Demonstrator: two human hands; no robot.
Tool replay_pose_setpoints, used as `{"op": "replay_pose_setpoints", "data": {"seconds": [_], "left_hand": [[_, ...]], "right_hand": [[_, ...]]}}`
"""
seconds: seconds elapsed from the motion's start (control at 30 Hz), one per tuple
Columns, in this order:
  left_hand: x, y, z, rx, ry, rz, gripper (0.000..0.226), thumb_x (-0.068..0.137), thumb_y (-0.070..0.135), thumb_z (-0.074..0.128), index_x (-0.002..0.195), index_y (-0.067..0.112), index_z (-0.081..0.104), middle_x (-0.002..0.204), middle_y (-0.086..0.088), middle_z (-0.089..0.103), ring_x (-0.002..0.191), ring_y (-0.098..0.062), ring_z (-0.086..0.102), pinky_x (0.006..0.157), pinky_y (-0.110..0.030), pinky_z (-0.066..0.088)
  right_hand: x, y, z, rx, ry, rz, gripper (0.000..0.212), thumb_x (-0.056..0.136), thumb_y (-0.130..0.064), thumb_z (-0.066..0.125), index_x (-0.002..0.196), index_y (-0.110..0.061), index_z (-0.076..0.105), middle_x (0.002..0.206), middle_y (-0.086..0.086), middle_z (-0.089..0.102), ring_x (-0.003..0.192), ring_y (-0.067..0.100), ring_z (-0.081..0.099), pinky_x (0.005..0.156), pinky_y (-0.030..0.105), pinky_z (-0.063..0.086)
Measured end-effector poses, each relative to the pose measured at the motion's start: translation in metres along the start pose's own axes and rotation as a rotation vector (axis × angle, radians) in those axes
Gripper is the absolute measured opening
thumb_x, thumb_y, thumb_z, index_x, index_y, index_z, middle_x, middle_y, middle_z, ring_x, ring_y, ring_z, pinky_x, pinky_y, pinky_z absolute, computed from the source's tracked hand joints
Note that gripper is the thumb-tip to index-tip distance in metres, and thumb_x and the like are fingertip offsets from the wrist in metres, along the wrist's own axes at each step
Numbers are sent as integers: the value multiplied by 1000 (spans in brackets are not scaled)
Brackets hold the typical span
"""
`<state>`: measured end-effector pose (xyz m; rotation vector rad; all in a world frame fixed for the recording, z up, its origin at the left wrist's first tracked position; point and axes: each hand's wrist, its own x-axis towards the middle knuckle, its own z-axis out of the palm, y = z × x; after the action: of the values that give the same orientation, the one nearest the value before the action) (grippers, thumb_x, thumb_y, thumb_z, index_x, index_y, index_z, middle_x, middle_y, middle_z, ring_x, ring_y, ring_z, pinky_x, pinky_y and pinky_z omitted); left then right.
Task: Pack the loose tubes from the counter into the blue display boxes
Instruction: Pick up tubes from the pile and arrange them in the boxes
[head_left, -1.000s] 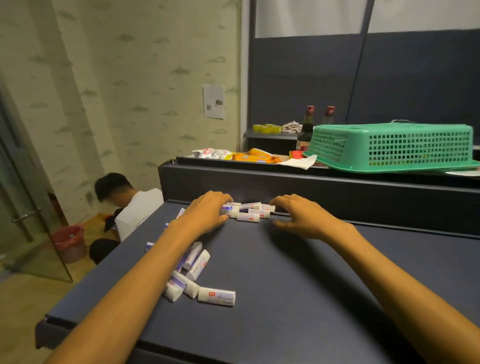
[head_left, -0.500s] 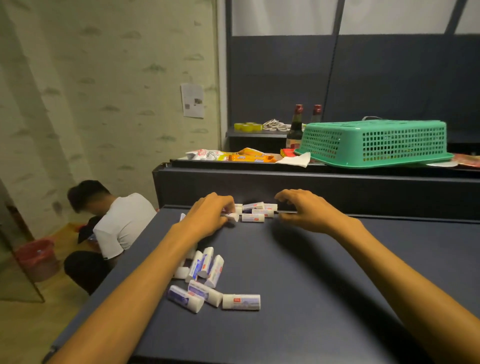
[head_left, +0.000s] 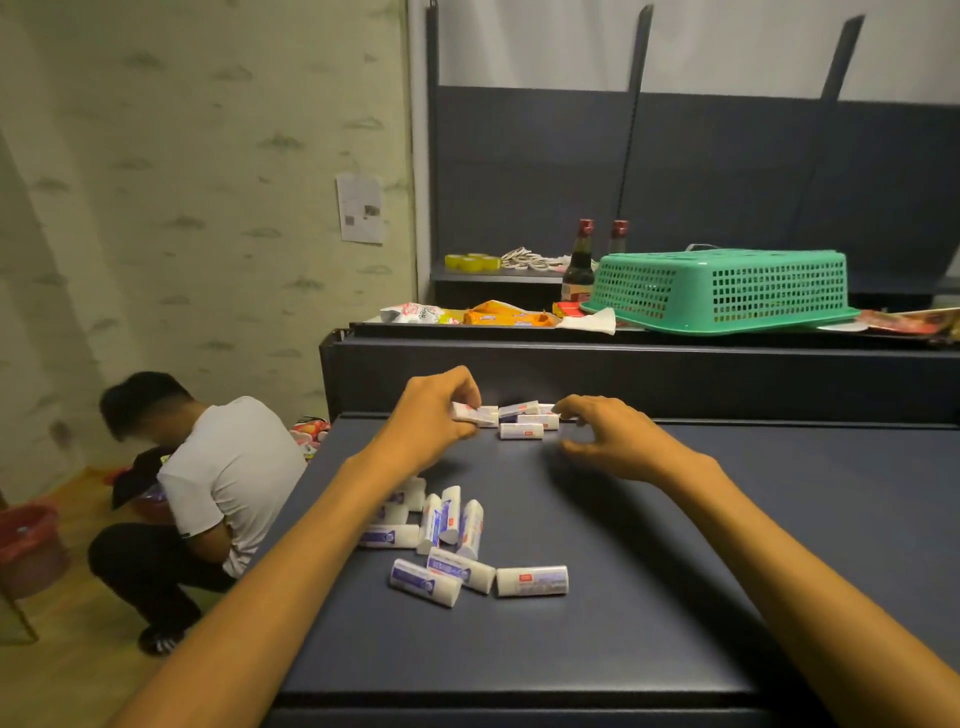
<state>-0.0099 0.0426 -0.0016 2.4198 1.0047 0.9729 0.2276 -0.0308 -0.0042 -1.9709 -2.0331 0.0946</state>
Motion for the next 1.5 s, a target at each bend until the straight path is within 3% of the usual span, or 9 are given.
{"op": "replay_pose_setpoints", "data": {"seconds": [0.2, 0.3, 0.63, 0.87, 1.0, 1.1, 1.3, 1.5], "left_hand": [[7, -4, 2, -3, -63, 20, 22, 80, 25, 76, 102, 22, 70, 94, 9, 65, 86, -5, 62, 72, -11, 47], [11, -7, 4, 4, -71, 30, 22, 81, 31, 75, 102, 24, 71, 96, 10, 68, 87, -5, 63, 75, -16, 50], [13, -18, 0, 80, -133, -16, 32, 74, 16, 75, 103, 28, 68, 89, 8, 68, 79, -10, 63, 77, -29, 56], [11, -18, 0, 75, -88, 1, 33, 74, 18, 75, 106, 25, 69, 97, 8, 71, 85, -8, 65, 80, -32, 57], [10, -15, 2, 97, -42, 52, 33, 73, 16, 75, 105, 22, 71, 97, 9, 68, 86, -6, 63, 79, -31, 56], [9, -13, 3, 105, -26, 42, 34, 74, 16, 75, 107, 23, 71, 99, 9, 69, 88, -6, 63, 82, -30, 56], [6, -8, 9, 79, -8, 49, 32, 77, 17, 75, 107, 24, 69, 103, 7, 70, 91, -6, 64, 80, -29, 57], [3, -7, 12, 86, 11, 63, 31, 77, 17, 76, 106, 24, 70, 101, 8, 69, 90, -7, 64, 78, -31, 58]], "right_hand": [[9, 6, 1, -14, -23, 14, 44, 92, -33, 61, 134, -25, 48, 132, 0, 57, 113, 17, 55, 96, 35, 49], [18, 6, 2, -8, -38, 6, 45, 92, -33, 62, 134, -24, 48, 133, 0, 56, 114, 17, 56, 95, 35, 50], [52, -4, 14, -23, -93, -146, 35, 88, -29, 68, 122, -23, 60, 117, -1, 61, 98, 13, 59, 83, 30, 53], [57, -8, 21, -83, -126, -175, 33, 91, -33, 65, 121, -21, 65, 112, 1, 59, 94, 15, 53, 73, 25, 44], [53, -4, 22, -76, -98, -145, 23, 90, -40, 64, 110, -30, 66, 103, -3, 56, 87, 13, 53, 64, 22, 36], [46, -3, 18, -54, -63, -127, 23, 89, -48, 63, 105, -32, 62, 97, -7, 51, 86, 14, 54, 65, 24, 39], [33, 1, 9, 50, 66, -179, 27, 81, -25, 76, 105, -25, 63, 95, -11, 55, 87, 8, 49, 67, 18, 39], [23, 6, 7, 147, 93, -186, 26, 79, -25, 79, 99, -29, 63, 92, -13, 54, 79, 4, 48, 64, 13, 35]]}}
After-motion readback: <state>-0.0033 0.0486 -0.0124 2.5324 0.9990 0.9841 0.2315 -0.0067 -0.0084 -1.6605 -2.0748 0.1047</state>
